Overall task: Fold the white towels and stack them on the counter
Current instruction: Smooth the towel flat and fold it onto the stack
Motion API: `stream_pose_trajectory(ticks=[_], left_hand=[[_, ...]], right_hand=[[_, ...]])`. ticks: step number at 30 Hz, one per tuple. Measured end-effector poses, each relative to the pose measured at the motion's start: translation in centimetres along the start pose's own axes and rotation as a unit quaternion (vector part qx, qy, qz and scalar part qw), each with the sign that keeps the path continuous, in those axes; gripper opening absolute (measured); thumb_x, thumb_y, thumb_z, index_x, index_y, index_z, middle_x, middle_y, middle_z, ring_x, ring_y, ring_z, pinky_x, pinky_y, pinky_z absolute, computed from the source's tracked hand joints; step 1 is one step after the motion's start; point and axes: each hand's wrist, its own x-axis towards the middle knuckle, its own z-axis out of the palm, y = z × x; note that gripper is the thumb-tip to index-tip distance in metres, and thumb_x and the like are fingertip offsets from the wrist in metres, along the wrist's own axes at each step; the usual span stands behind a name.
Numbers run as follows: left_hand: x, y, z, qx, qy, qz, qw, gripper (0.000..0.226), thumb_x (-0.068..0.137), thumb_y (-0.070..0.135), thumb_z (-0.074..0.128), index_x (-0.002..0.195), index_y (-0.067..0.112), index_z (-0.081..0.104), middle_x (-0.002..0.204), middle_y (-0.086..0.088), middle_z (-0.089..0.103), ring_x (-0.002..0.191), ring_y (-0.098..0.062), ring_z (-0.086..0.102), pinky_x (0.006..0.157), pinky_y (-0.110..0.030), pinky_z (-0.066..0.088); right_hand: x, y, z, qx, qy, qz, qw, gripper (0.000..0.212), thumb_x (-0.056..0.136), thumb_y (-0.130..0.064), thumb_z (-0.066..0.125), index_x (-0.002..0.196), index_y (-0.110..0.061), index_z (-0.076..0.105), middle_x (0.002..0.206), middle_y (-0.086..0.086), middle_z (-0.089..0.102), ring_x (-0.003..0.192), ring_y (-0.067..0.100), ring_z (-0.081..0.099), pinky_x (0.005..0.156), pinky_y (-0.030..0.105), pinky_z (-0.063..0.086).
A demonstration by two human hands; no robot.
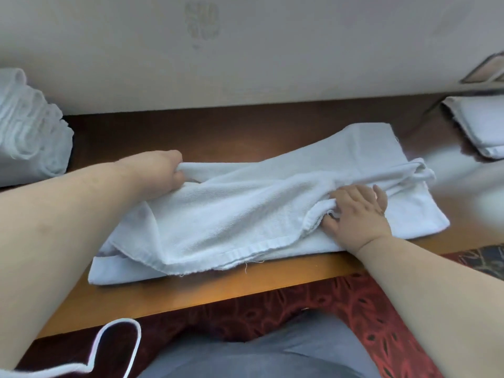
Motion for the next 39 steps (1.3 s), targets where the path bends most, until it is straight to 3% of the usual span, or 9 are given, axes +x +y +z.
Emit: stream_pose_trajectory(ticks=[6,12,16,19,22,25,30,34,39], left_hand=[[-0.2,0.1,-2.0,0.013,0.087,-0.025,0.996,0.028,0.092,0.045,0.051,0.081,0.023,0.039,0.072,-0.005,0.057,0.063,-0.025,0.055,0.057,-0.034,0.044],[0.1,-2.5,-1.7,0.081,0.355,-0.003,0.931,0.016,0.086,0.011,0.058,0.077,0.013,0.046,0.078,-0.01,0.047,0.073,-0.033,0.044,0.059,-0.041,0.037],[0.0,-3.7,0.8,0.03,0.212,-0.125,0.969,0.027,0.085,0.035,0.066,0.103,0.022,0.05,0.096,-0.01,0.058,0.091,-0.036,0.051,0.078,-0.046,0.046],[-0.6,-4.2,2.5,-0.004,0.046,-0.174,0.984,0.048,0.09,0.055,0.055,0.133,0.034,0.047,0.122,-0.008,0.053,0.114,-0.035,0.048,0.096,-0.047,0.044],[-1.0,-4.2,1.8,-0.095,0.056,-0.226,0.968,0.05,0.097,0.062,0.033,0.124,0.035,0.064,0.132,-0.012,0.05,0.123,-0.038,0.043,0.101,-0.045,0.039],[-0.4,-4.2,1.1,-0.126,0.055,-0.245,0.96,0.043,0.1,0.051,0.039,0.09,0.024,0.072,0.111,-0.01,0.063,0.098,-0.031,0.057,0.083,-0.037,0.045],[1.0,-5.6,1.5,-0.136,0.015,-0.274,0.952,0.064,0.079,0.052,0.075,0.128,0.021,0.05,0.116,-0.007,0.058,0.09,-0.023,0.051,0.075,-0.033,0.042],[2.1,-6.1,0.0,-0.079,0.009,-0.193,0.978,0.027,0.083,0.051,0.068,0.103,0.033,0.064,0.091,0.005,0.059,0.08,-0.017,0.056,0.064,-0.031,0.043],[1.6,-7.2,-1.3,-0.104,0.04,-0.142,0.984,0.017,0.087,0.037,0.06,0.081,0.023,0.052,0.073,-0.002,0.061,0.064,-0.021,0.054,0.054,-0.03,0.037]], right_hand=[[6.9,1.6,-6.5,-0.118,-0.097,-0.168,0.974,0.065,0.085,-0.075,0.012,0.091,-0.036,0.063,0.075,-0.014,0.062,0.082,0.014,0.056,0.085,0.036,0.031],[16.4,-0.8,-6.2,0.112,-0.069,0.034,0.991,0.053,0.097,-0.046,0.051,0.145,-0.026,0.043,0.144,0.009,0.048,0.13,0.034,0.043,0.105,0.044,0.039],[18.0,-0.4,-4.4,0.057,-0.223,0.033,0.973,0.067,0.094,-0.049,0.056,0.152,-0.026,0.031,0.155,0.006,0.036,0.134,0.034,0.043,0.107,0.039,0.039],[18.5,-0.2,-3.5,0.003,-0.216,0.0,0.976,0.053,0.095,-0.048,0.052,0.141,-0.025,0.043,0.148,0.011,0.038,0.13,0.039,0.041,0.106,0.042,0.04],[19.5,-0.8,-4.3,0.053,-0.154,-0.013,0.987,0.049,0.1,-0.041,0.046,0.147,-0.027,0.043,0.155,0.008,0.031,0.136,0.037,0.033,0.111,0.045,0.034],[20.6,-2.3,-4.7,0.069,-0.187,-0.049,0.979,0.053,0.101,-0.039,0.045,0.151,-0.029,0.035,0.152,0.008,0.04,0.137,0.035,0.033,0.11,0.046,0.036],[22.4,-6.1,-3.6,0.03,-0.229,-0.083,0.969,0.067,0.093,-0.042,0.059,0.153,-0.031,0.031,0.148,0.007,0.046,0.135,0.037,0.037,0.107,0.045,0.039],[23.5,-7.7,-3.6,-0.015,-0.209,-0.112,0.971,0.035,0.084,-0.038,0.065,0.117,-0.028,0.062,0.117,0.006,0.062,0.114,0.034,0.05,0.097,0.042,0.047],[23.1,-8.6,-4.4,0.051,-0.194,-0.085,0.976,0.015,0.078,-0.016,0.061,0.077,-0.023,0.048,0.082,0.001,0.057,0.08,0.027,0.054,0.062,0.031,0.041]])
